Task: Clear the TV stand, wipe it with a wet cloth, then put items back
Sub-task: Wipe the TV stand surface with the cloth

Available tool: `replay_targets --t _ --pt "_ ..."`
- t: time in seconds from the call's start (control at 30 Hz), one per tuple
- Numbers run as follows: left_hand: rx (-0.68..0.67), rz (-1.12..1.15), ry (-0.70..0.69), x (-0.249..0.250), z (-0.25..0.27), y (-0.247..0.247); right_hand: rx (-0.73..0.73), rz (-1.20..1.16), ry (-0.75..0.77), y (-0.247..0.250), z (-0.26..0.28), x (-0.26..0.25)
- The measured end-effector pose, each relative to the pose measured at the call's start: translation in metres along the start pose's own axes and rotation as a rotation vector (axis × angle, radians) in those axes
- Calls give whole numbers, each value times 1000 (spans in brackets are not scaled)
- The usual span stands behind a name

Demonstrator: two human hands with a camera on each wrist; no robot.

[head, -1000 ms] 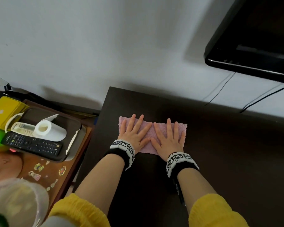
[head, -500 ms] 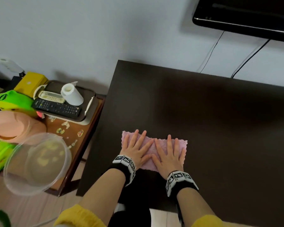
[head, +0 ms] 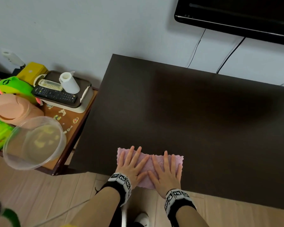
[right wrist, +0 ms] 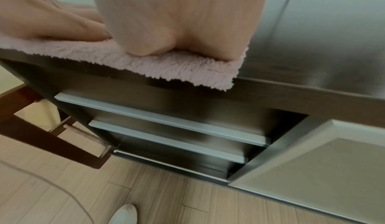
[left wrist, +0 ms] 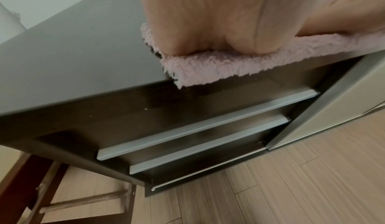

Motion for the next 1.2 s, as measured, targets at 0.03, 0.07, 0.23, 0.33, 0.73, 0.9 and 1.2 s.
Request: replay_targets --t 0.03,0.07,0.23,0.33,0.73,0.9,1.2 --pt "-8 3 10 3 -3 0 28 15 0 2 1 4" --pt "-6 9 16 6 -4 3 70 31 2 6 1 8" --pt "50 -71 -3 20 -16 23 45 -5 15 14 -14 25" --pt "86 -22 20 27 -35 39 64 -55 -23 35 -29 39" --pt "94 -60 36 40 -133 144 83 -88 -96 141 -110 88" --pt "149 -54 38 38 -192 211 97 -94 -111 210 -159 108" --pt "177 -70 34 37 -269 293 124 -85 -127 294 -226 135"
Point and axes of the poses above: each hand's wrist, its own z-axis away from the middle knuckle, its own y-axis out of the back of the hand, x = y × z, the point moved 9 cm from there along -z, towards the middle knuckle, and after that the axes turned 11 degrees about -x, right-handed, at the moved point
